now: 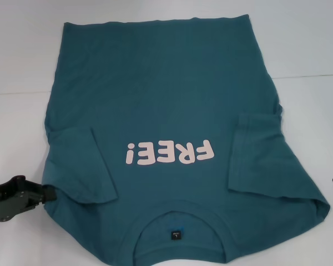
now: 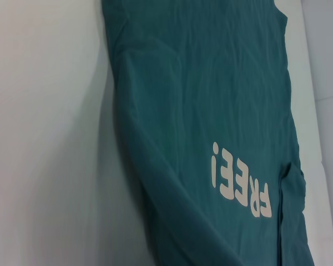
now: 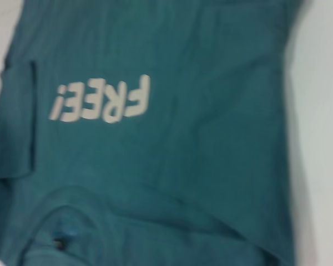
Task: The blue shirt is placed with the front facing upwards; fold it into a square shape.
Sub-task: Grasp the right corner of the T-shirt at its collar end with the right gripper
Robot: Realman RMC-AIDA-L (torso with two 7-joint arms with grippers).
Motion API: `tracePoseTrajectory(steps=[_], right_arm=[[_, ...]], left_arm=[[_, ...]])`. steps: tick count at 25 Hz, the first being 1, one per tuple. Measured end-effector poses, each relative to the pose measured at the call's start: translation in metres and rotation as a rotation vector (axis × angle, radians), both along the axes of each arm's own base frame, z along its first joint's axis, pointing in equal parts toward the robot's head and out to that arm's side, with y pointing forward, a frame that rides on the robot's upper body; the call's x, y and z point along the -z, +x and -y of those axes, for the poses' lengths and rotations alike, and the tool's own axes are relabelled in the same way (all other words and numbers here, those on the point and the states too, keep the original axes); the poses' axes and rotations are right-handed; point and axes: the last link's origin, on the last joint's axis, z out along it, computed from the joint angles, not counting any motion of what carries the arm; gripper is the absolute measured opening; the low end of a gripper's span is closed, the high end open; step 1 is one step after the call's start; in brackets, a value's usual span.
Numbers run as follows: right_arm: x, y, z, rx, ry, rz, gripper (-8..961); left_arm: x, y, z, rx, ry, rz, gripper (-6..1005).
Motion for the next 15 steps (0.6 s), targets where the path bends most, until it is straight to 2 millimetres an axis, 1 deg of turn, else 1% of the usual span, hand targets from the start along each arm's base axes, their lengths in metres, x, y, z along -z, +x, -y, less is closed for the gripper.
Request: tracePoseTrajectory(steps=[1, 5, 10, 15], right_arm=[[0.0, 0.0, 0.0, 0.0, 0.0, 0.0, 801], [0.012, 0.005, -0.002, 0.027, 0.017, 0.028, 801], [0.02, 0.004, -0.008, 0.026, 0.023, 0.043, 801], [0.029, 0.003, -0.009, 0.026, -0.003, 0.073, 800]], left_arm=[[0.0, 0.0, 0.0, -0.001, 0.001, 0.0, 8], [0.001, -0.001, 0.0, -0.007, 0.004, 0.0, 8], [0.002, -0.001, 0.001, -0.01, 0.003, 0.003, 7], [0.002, -0.001, 0.0, -0.013, 0.003, 0.004, 7]])
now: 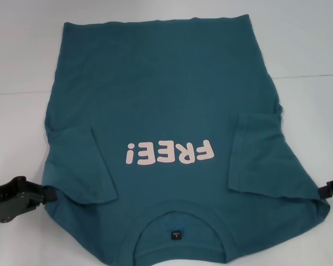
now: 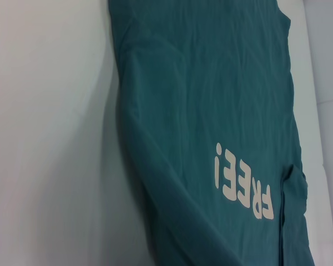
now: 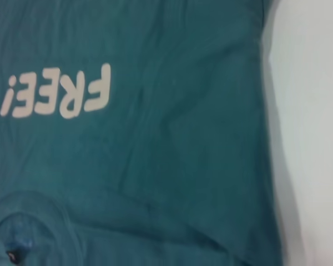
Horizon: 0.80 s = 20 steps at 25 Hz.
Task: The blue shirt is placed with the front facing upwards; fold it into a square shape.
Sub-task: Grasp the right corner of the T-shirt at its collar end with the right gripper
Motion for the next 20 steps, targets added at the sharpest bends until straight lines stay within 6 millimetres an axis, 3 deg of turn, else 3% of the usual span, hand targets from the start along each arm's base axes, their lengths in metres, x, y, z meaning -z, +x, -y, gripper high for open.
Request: tracePoseTrajectory(steps=[20], right_arm=[[0.023, -0.006, -0.008, -0.013, -0.056, 0.084, 800]], left_arm=[[0.001, 0.001, 0.0, 0.0, -0.002, 0.003, 8]])
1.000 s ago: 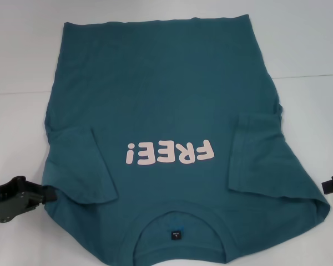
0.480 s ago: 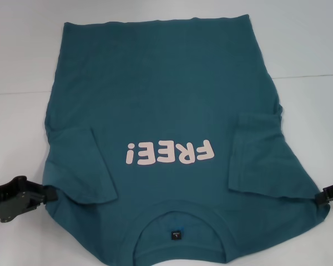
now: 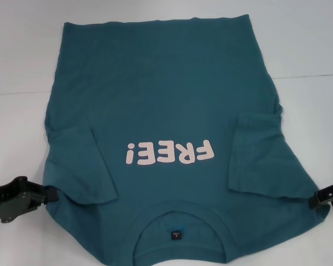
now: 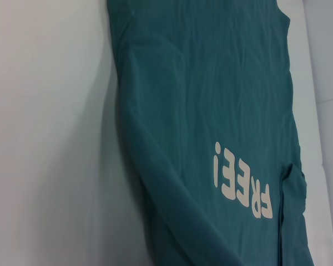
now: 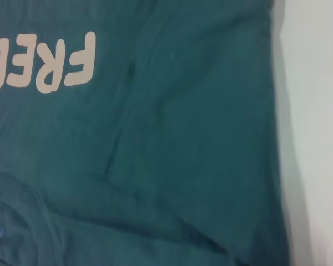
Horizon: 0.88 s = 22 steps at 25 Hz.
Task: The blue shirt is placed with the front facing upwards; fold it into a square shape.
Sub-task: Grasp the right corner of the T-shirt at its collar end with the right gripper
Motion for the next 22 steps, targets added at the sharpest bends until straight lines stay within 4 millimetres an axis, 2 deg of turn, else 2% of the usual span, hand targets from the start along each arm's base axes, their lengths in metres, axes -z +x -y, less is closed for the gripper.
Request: tracePoseTrajectory(steps=[15, 22], right_arm=[[0.012, -0.01, -0.01, -0.018, -0.027, 0.037, 799], [0.024, -0.017, -0.013, -0.033, -0.057, 0.032, 799]], left_arm=[[0.0, -0.001, 0.001, -0.003, 0.0, 0.001, 7], [0.0, 0.0, 0.0, -0.001, 0.0, 0.001, 7]])
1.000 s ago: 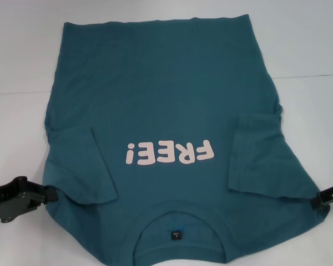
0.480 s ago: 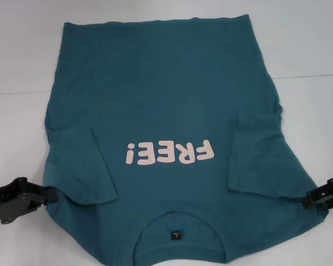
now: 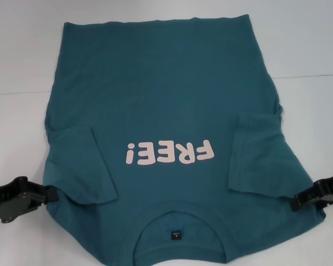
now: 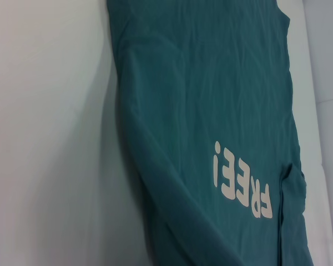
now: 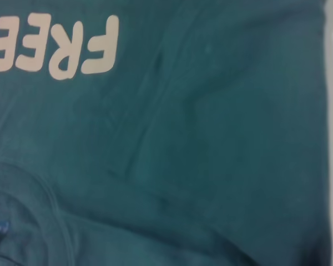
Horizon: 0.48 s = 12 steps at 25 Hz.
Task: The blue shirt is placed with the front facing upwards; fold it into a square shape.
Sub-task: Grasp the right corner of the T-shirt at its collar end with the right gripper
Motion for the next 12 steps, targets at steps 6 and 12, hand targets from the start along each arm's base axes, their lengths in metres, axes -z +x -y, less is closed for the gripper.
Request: tracePoseTrajectory(steps=[6, 12], right_arm=[[0.0085, -0.0049, -0.0026, -0.012, -0.016, -0.003, 799], [0.0106, -0.0104, -0.0053, -0.019, -0.002, -0.036, 798]], left_arm=[[-0.0002, 0.0003, -0.0005, 0.0, 0.002, 0.001, 7], [-0.0001, 0.0001, -0.0009, -0.002, 0.005, 0.0, 8]])
